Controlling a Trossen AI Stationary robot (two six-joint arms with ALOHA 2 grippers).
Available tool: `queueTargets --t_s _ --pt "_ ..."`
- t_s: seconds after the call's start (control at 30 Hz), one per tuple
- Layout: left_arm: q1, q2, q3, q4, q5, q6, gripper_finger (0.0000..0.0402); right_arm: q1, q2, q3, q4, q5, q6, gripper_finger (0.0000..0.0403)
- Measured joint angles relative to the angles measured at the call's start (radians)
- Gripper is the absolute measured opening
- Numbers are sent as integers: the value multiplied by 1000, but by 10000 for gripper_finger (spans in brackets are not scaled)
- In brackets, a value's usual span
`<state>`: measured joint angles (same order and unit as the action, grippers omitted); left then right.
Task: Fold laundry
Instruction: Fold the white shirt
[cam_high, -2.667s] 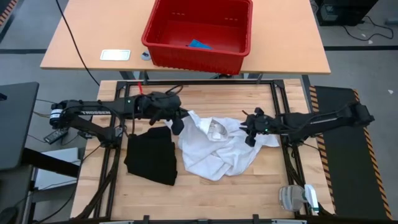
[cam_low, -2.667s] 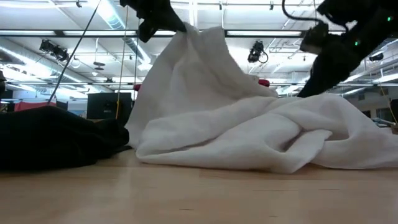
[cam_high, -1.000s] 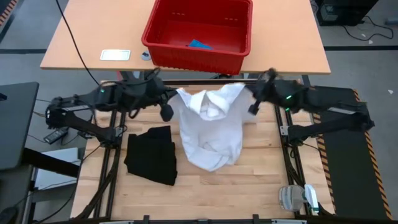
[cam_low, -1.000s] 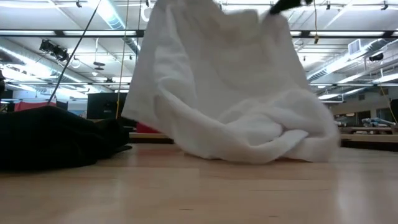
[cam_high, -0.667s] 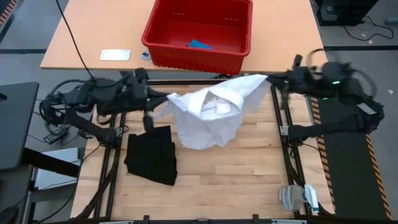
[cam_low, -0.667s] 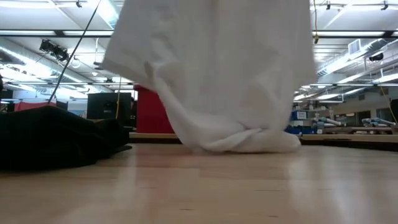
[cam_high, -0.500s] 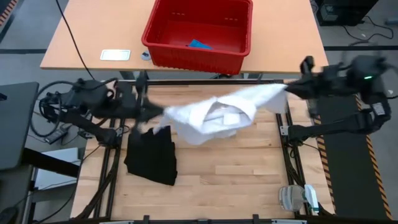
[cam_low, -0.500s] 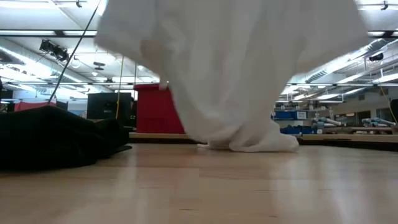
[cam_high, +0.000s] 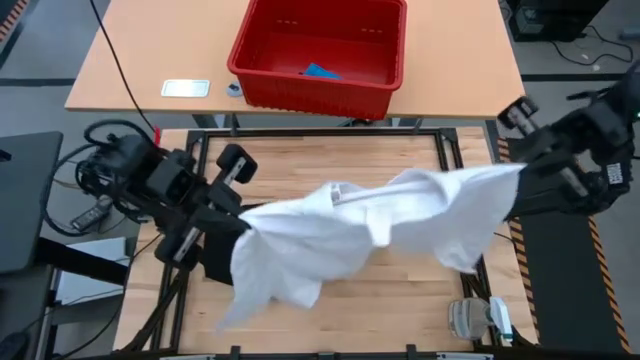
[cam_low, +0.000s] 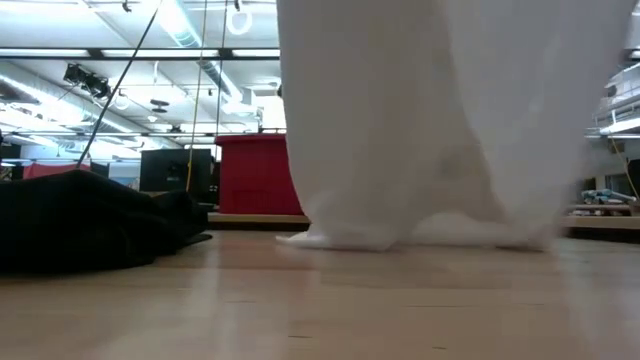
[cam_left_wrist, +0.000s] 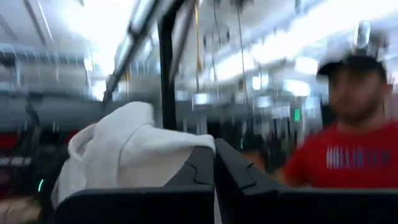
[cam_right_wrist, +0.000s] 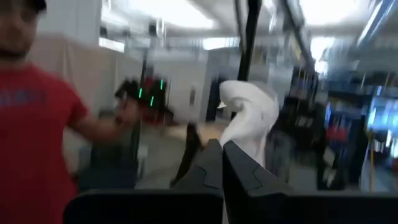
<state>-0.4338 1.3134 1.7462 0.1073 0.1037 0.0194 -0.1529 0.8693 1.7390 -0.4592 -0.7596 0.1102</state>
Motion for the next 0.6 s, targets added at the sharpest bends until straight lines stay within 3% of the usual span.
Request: queueTargets --t_s 0.07,0.17,0.33,0.4,0.47,0.53,0.6 --pt "0 20 3 102 -3 -12 0 0 11 0 146 13 66 1" --pt "2 43 58 126 -16 13 0 0 37 22 241 83 136 1" --pt "-2 60 160 34 -207 -2 0 1 60 77 80 342 197 1" --pt "-4 53 212 -142 -374 -22 0 -2 60 87 -71 458 157 1" --pt "-6 45 252 -354 -614 -85 0 -9 57 89 -240 600 114 1" --pt "-1 37 272 -608 -874 -232 0 -21 70 81 -399 721 106 1" --pt "37 38 272 -895 -1005 -461 0 -36 95 48 -491 805 95 1"
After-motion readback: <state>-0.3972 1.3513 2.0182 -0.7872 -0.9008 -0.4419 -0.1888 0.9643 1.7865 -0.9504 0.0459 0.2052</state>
